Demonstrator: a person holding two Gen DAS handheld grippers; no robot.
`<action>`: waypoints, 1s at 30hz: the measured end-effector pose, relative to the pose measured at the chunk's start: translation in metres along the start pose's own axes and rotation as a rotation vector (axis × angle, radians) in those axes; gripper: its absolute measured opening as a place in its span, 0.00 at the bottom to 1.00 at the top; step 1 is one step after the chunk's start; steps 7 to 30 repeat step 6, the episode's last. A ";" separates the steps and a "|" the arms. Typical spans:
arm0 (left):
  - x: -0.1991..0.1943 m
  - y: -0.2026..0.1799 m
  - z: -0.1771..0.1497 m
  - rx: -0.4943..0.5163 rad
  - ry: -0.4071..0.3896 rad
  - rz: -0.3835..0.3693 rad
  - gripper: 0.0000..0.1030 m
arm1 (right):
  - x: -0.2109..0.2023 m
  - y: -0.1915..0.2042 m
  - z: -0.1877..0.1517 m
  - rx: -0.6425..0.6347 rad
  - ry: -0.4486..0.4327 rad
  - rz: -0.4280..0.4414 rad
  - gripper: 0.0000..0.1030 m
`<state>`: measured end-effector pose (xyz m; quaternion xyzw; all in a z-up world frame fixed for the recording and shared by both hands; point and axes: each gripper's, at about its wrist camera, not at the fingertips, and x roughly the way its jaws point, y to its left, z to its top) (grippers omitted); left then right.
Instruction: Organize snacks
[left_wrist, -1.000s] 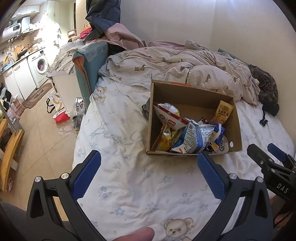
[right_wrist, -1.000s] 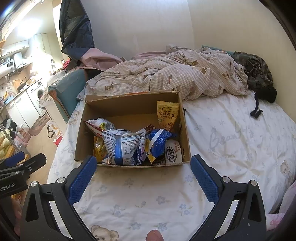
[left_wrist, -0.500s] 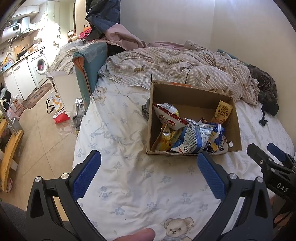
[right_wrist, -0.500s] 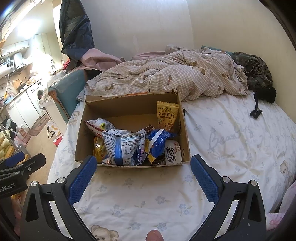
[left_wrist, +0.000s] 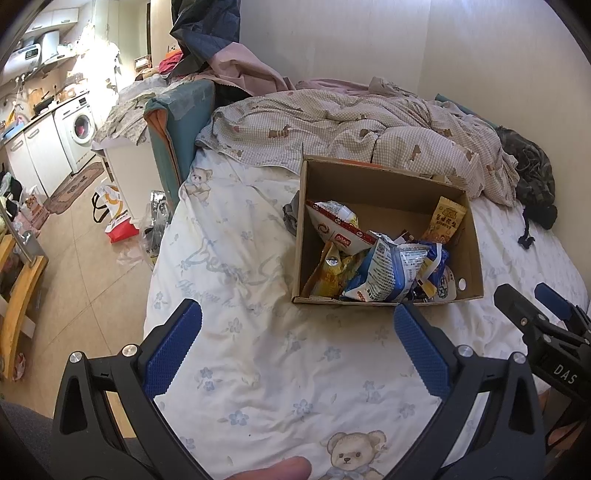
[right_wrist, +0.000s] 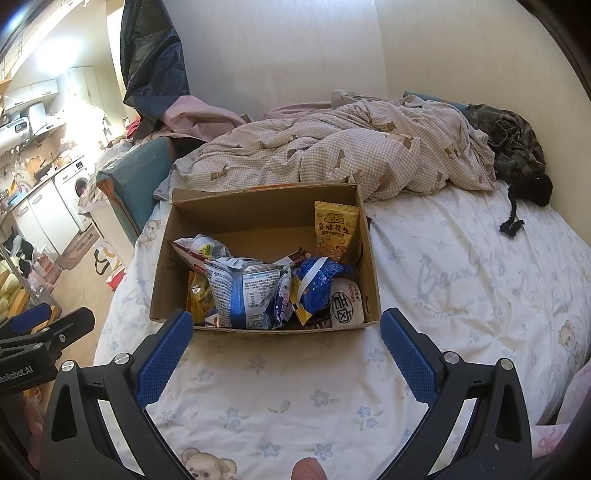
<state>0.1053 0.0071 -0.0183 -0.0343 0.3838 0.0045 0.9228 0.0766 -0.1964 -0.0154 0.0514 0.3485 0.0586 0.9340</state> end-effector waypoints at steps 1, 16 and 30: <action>0.000 0.000 0.000 0.000 0.001 -0.001 1.00 | 0.000 0.000 0.000 0.000 0.000 -0.001 1.00; 0.002 0.001 0.000 -0.004 0.013 -0.002 1.00 | 0.000 0.000 0.000 -0.001 0.000 -0.002 1.00; 0.002 0.001 0.000 -0.004 0.013 -0.002 1.00 | 0.000 0.000 0.000 -0.001 0.000 -0.002 1.00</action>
